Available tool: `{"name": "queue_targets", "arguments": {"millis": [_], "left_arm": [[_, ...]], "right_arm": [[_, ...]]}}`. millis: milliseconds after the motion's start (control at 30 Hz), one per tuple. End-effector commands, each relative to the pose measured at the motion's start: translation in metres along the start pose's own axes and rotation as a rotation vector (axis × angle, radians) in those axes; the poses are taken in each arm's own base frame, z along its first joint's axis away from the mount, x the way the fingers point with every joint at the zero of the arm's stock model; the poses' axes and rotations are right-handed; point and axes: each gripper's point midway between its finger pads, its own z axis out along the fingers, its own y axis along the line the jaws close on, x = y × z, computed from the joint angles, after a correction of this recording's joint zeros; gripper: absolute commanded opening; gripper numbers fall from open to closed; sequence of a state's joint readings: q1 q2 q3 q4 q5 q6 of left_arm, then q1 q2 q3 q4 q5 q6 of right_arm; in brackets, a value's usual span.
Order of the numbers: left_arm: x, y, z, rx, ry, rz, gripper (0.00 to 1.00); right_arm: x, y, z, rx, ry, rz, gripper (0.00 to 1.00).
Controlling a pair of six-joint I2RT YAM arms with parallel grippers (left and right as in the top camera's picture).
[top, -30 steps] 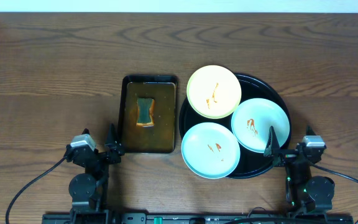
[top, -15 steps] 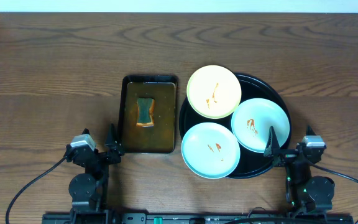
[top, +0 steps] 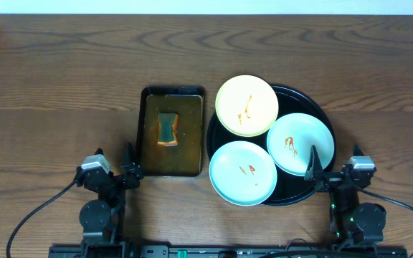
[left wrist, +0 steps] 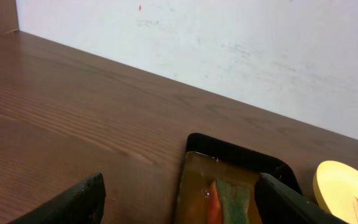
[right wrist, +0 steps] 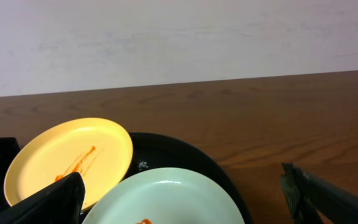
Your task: Clean dirty plates on tray and stack at the side
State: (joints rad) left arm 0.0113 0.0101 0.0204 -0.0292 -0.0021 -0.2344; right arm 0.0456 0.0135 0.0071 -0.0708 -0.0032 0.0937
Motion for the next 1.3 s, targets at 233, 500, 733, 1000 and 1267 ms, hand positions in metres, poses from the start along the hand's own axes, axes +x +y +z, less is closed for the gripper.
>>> {"name": "queue_targets", "arguments": {"millis": [233, 500, 733, 1000, 1267], "left_arm": [[0.016, 0.008, 0.001, -0.028, 0.048, 0.016, 0.78], [0.017, 0.008, 0.001, -0.028, 0.055, 0.016, 0.77], [0.018, 0.008, -0.001, -0.041, 0.101, 0.019, 0.78], [0.016, 0.007, -0.009, -0.100, 0.302, 0.031, 0.77], [-0.020, -0.005, -0.005, -0.142, 0.450, 0.039, 0.78]], "right_arm": [[0.000, 0.001, 0.000, -0.005, -0.002, -0.013, 0.99], [-0.001, 0.007, 0.000, -0.039, -0.004, 0.006, 0.99], [0.000, 0.003, -0.003, -0.010, 0.031, 0.024, 0.99], [-0.011, -0.007, -0.012, 0.067, 0.184, 0.019, 0.99], [-0.015, -0.007, 0.002, 0.100, 0.451, 0.010, 0.99]]}}
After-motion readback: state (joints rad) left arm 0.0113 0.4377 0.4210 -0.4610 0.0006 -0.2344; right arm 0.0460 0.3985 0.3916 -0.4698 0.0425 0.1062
